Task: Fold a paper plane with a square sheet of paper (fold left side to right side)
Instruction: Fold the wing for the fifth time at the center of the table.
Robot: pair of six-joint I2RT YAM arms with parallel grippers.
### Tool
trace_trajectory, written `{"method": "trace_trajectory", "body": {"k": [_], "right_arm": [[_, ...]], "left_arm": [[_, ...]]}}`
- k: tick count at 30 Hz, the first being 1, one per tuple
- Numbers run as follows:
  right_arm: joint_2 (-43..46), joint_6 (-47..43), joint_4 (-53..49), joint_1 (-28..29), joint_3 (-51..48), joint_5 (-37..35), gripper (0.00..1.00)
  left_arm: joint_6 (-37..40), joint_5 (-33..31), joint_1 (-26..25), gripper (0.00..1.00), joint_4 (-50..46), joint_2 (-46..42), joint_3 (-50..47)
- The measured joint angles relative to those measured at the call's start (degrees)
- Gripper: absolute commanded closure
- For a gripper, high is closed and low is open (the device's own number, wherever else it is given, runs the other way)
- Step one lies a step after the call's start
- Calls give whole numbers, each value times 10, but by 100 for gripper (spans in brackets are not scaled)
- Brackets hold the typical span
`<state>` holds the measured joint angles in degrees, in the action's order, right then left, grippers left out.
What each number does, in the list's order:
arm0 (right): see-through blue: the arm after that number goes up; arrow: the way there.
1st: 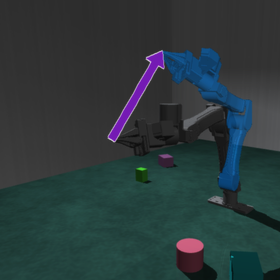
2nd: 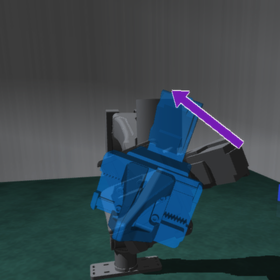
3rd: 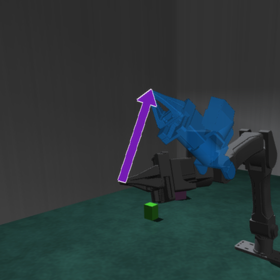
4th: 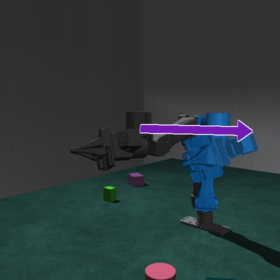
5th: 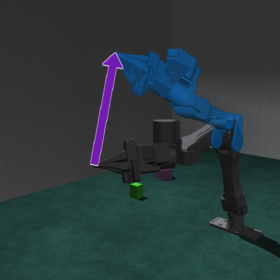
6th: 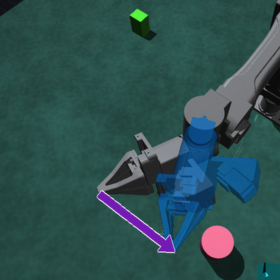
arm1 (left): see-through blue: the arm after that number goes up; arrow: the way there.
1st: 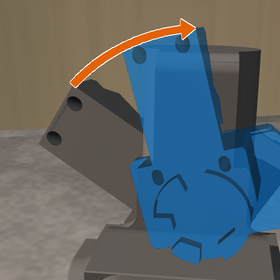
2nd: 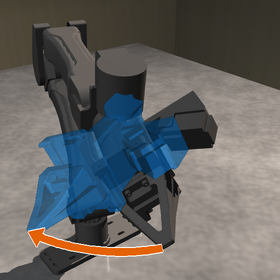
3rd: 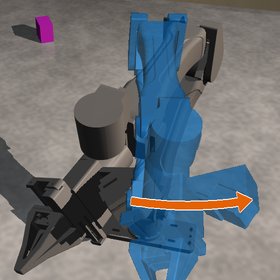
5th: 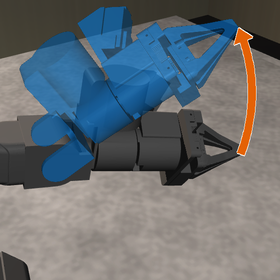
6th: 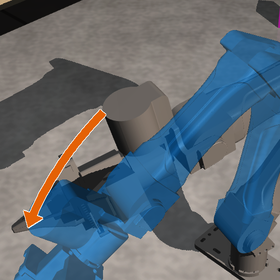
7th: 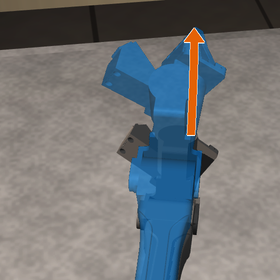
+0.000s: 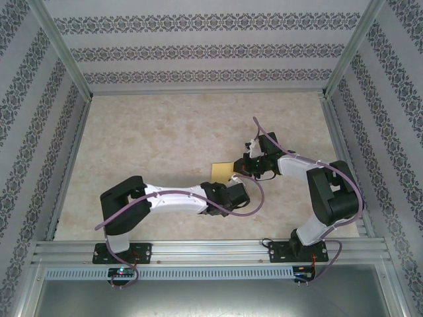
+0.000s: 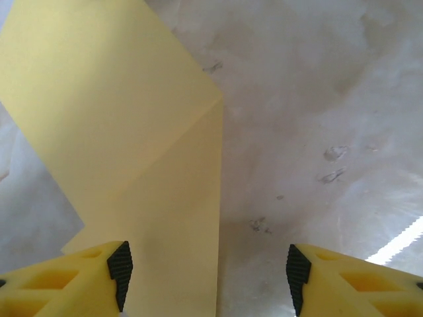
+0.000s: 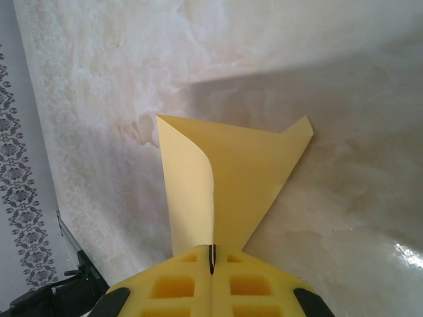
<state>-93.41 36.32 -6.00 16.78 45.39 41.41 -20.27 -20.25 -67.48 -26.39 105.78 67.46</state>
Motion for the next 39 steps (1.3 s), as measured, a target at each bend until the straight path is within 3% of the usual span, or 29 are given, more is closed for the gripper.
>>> {"method": "trace_trajectory", "body": {"k": [8,26,34,39], "right_arm": [[-6,0,0,0,0,0,100],[-12,-2,0,4,0,2,100],[-3,-8,-2,2,0,-5,74],[72,-19,-18,-21,0,-42,55]], "left_arm": [[-13,-36,-4,45,-16,18,5],[-28,-56,-6,84,-20,42,10],[-28,-53,-7,91,-20,42,10],[-29,-34,-7,92,-19,42,10]]}}
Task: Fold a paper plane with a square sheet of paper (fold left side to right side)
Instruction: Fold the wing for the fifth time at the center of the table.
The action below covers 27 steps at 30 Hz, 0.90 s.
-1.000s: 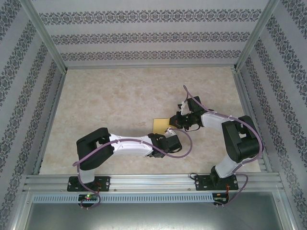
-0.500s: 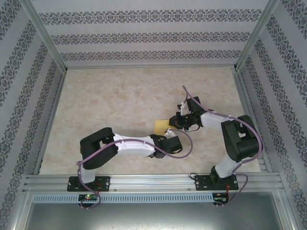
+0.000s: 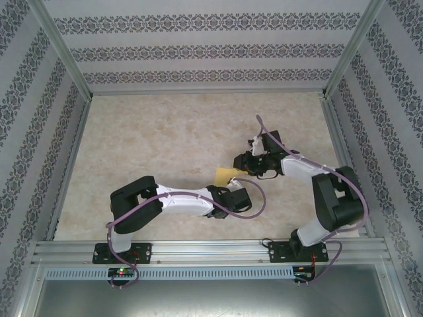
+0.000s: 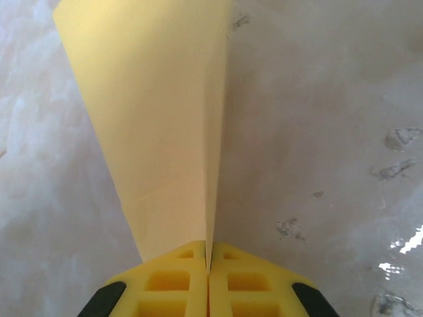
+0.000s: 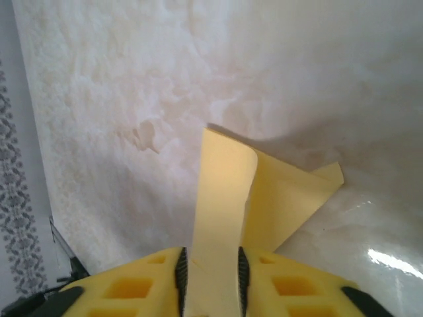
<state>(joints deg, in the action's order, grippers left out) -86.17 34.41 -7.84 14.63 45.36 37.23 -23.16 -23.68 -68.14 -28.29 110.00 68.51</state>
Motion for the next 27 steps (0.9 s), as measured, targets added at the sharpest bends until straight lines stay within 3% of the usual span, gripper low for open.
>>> {"method": "trace_trajectory", "body": {"k": [4,9,20,27], "right_arm": [[92,-14,-9,-33,-16,-43,45],[166,-27,-22,-66,-61,-75,42],[188,-19,0,-63,-158,-77,44],[186,2,52,-16,-183,-80,42]], "left_arm": [[-2,38,10,93,15,-9,-6],[-12,113,43,93,52,-41,-26],[-77,301,135,96,209,-85,-127],[-132,392,170,96,316,-86,-163]]}}
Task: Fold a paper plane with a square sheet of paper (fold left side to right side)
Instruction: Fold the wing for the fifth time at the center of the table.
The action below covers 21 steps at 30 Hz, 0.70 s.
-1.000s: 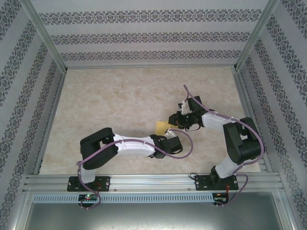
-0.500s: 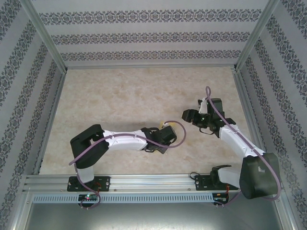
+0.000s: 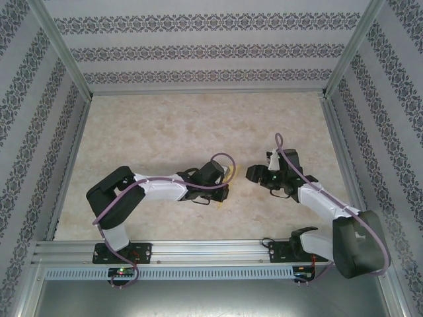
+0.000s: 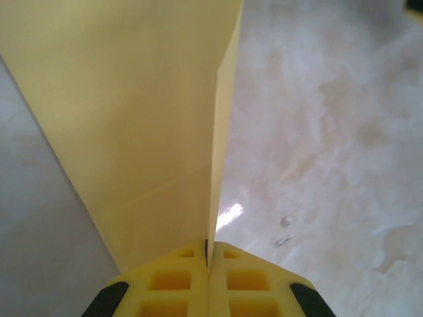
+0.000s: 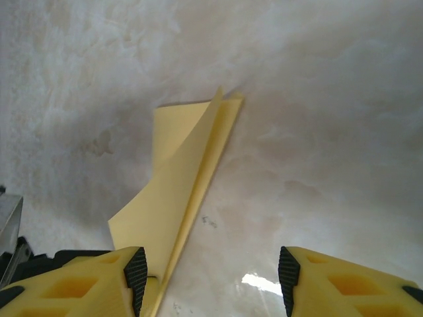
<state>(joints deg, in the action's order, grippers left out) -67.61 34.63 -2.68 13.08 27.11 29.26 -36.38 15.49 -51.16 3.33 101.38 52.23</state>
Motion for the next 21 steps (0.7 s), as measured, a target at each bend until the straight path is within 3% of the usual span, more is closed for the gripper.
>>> {"method": "trace_trajectory", "body": {"k": [10,21], "right_arm": [[-69,37,87,48,0,-2,45],[-135,88,143,75,0,-32,44]], "left_arm": [[-77,70,48,98,106,0,-34],[-137,111,55,99,185,32,-43]]}}
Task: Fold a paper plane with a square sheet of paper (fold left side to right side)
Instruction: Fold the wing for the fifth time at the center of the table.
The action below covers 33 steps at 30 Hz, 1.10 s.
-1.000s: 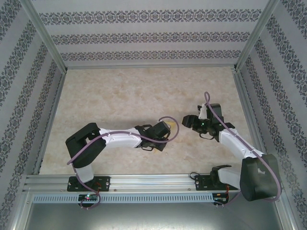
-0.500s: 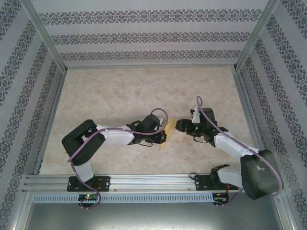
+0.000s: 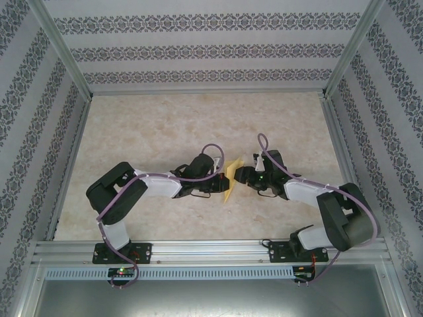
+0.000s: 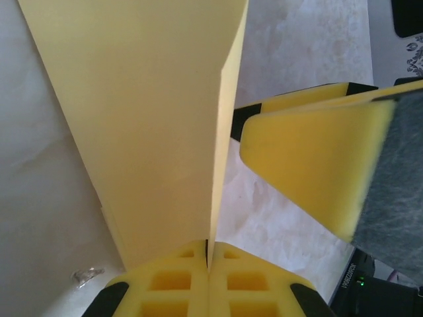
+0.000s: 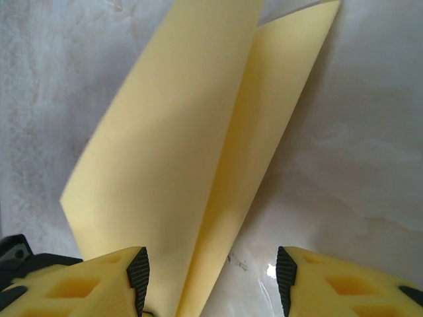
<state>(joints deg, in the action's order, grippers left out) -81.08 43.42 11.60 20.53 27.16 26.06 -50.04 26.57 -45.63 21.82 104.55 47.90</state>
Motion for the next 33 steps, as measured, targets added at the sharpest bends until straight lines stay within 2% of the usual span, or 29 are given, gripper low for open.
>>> {"method": "trace_trajectory", "body": {"k": [25,33], "right_arm": [[-45,40,13,13,19,-27,47],[-57,47,4,17,32,-32,51]], "left_arm": [[-28,19,0,99,16,33,0],[-28,19,0,91,16,35,0]]}}
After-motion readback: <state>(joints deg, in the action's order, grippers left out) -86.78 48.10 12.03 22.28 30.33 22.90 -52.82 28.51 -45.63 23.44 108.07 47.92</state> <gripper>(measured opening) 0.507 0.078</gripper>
